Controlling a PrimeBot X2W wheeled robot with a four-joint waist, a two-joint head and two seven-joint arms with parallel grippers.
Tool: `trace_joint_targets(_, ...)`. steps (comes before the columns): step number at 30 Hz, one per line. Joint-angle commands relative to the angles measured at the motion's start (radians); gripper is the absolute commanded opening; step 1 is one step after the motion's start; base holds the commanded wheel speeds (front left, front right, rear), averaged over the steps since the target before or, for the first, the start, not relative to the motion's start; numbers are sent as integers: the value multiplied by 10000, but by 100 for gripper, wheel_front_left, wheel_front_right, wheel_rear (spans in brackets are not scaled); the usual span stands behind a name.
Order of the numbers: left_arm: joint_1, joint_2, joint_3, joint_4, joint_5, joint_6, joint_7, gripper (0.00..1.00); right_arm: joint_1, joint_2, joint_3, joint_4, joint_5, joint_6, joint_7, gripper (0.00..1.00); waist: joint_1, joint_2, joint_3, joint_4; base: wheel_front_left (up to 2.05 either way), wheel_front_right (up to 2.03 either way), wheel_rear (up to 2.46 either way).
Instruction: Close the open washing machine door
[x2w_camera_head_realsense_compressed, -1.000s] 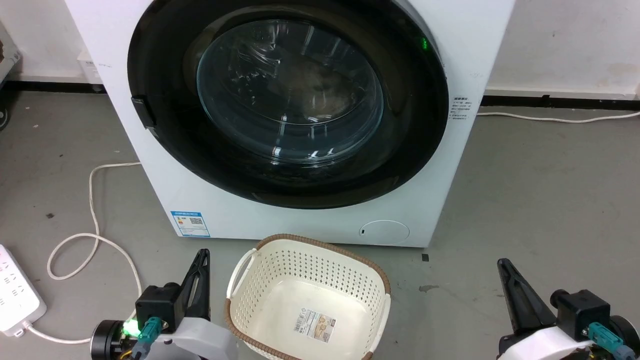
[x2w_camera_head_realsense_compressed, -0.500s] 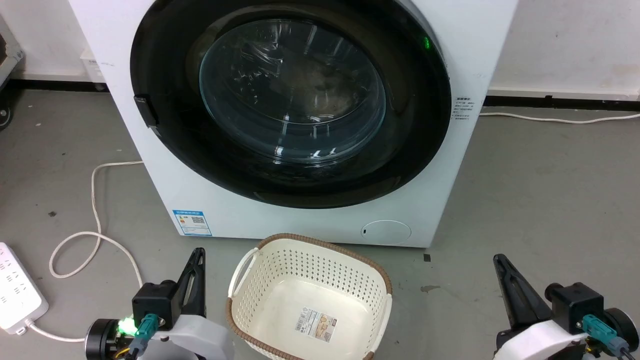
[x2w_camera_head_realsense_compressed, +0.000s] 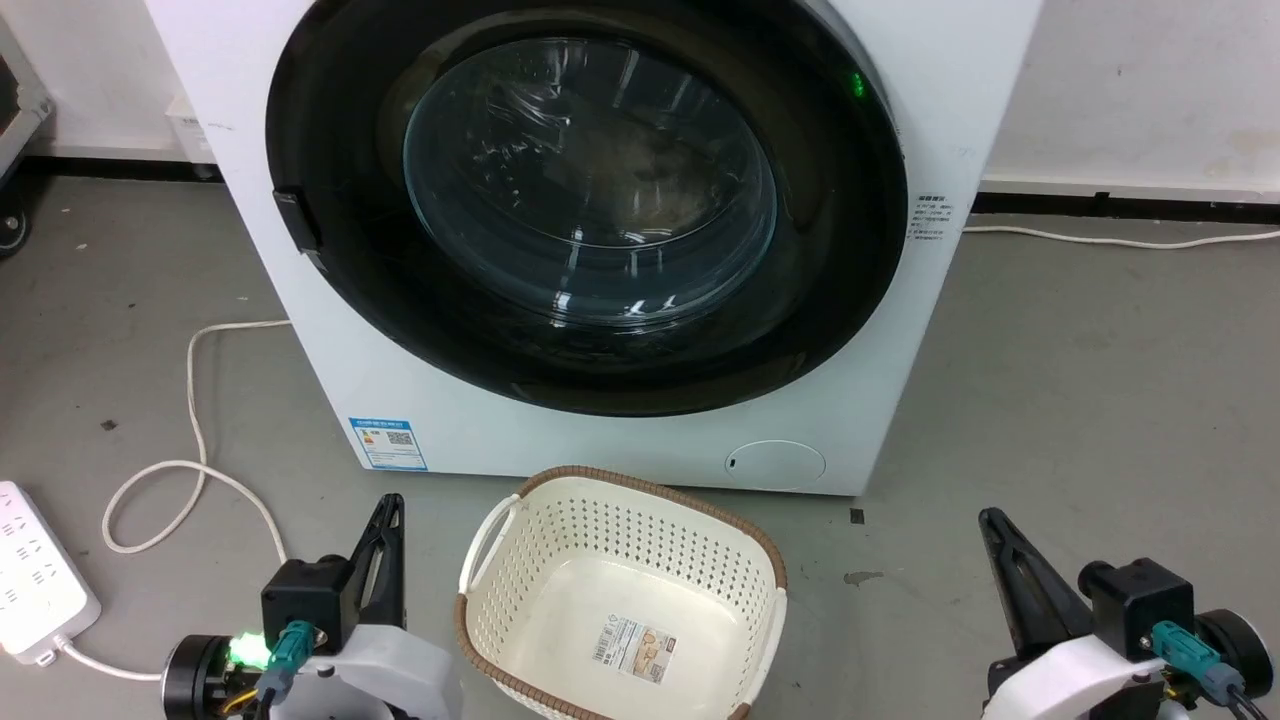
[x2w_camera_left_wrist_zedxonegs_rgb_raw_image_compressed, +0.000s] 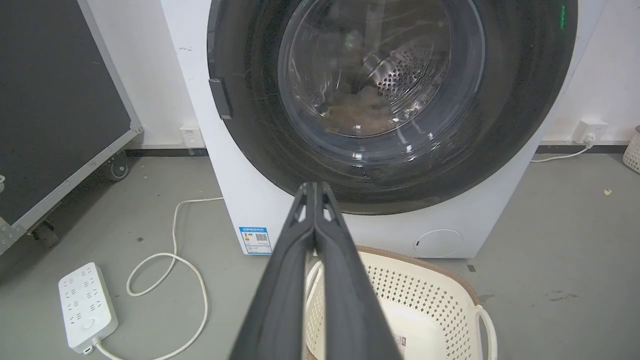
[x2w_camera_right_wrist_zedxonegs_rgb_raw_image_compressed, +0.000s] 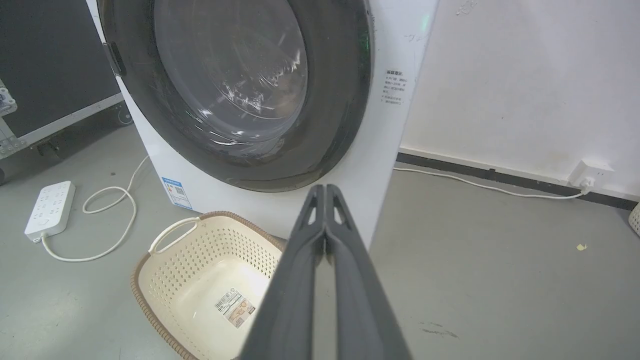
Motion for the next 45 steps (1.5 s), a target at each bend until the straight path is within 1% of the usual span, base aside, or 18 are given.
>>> trace_joint_targets(1, 36, 11, 54, -65, 94, 22, 61, 0, -188, 56, 18, -88, -55, -7, 53, 0, 1, 0, 0, 3, 0, 0, 0)
trace_joint_targets(10, 39, 12, 128, -156, 191, 30, 235, 0, -256, 61, 53, -126, -162, -7, 227, 0, 1, 0, 4, 35, 0, 0, 0)
trace_joint_targets(45, 39, 12, 128, -156, 191, 30, 235, 0, -256, 61, 53, -126, -162, -7, 227, 0, 1, 0, 4, 35, 0, 0, 0)
